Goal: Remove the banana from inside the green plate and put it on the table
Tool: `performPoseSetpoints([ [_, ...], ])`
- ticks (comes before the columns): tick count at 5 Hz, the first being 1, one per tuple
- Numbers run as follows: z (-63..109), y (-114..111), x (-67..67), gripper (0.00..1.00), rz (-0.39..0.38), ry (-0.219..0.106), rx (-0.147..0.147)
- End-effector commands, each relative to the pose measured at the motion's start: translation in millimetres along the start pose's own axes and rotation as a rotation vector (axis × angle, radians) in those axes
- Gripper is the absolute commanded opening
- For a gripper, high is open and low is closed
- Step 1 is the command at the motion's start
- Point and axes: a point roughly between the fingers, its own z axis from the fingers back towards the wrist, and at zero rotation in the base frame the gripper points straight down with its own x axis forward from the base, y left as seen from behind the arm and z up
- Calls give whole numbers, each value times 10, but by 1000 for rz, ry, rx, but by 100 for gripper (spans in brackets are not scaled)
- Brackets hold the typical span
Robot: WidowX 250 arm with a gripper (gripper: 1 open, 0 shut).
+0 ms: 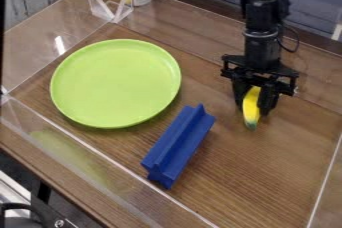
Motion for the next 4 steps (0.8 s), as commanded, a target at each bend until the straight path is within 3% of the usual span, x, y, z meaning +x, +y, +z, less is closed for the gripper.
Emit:
performPoseSetpoints([
  [1, -3, -72, -33, 0, -24, 11, 7],
  [2, -1, -78, -52, 0, -25, 19, 7],
  [3, 4, -84, -73, 100, -24, 27, 9],
  [4, 22, -75, -104, 100, -21, 31, 12],
])
